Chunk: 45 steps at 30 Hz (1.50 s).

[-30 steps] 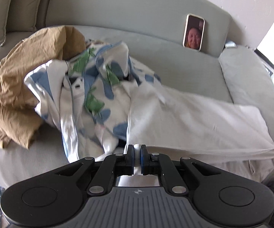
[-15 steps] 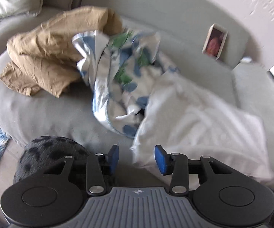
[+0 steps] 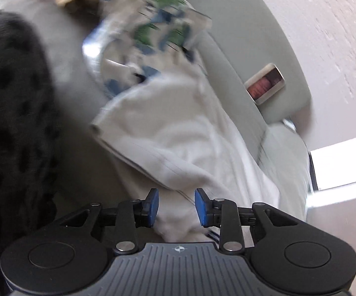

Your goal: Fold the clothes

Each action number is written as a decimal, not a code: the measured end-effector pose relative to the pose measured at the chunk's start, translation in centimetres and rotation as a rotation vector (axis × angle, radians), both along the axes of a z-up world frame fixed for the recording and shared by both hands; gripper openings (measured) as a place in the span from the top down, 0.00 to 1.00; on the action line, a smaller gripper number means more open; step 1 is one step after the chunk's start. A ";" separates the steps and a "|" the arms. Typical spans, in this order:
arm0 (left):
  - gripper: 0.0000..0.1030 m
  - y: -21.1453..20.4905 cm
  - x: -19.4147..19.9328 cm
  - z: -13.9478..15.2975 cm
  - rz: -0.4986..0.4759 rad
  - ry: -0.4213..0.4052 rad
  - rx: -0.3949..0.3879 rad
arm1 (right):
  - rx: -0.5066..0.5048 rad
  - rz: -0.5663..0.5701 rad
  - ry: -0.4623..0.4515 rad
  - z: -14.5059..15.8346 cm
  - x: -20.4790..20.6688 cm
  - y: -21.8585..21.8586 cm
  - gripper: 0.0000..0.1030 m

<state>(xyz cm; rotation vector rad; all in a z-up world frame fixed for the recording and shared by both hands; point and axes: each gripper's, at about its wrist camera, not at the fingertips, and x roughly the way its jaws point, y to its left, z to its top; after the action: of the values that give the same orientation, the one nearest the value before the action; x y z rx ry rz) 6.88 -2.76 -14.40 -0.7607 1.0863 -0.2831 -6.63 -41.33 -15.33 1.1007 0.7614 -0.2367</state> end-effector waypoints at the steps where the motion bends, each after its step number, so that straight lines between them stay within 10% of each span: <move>1: 0.72 0.3 0.0 -0.2 0.020 0.008 -0.009 | -0.003 -0.009 0.001 -0.3 0.0 0.0 0.57; 26: 0.69 2.2 1.6 -2.6 0.114 0.069 -0.116 | 0.129 -0.481 0.098 -3.9 -4.6 -3.9 0.52; 45: 0.62 2.8 1.4 -2.9 0.134 0.069 -0.168 | 0.122 -0.615 -0.095 -6.8 -4.0 -3.0 0.52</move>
<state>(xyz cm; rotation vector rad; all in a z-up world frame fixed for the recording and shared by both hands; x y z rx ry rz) 8.31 0.03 -17.30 -0.9949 1.0796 -0.2370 -10.66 -44.34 -22.10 1.4341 0.3369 -0.6570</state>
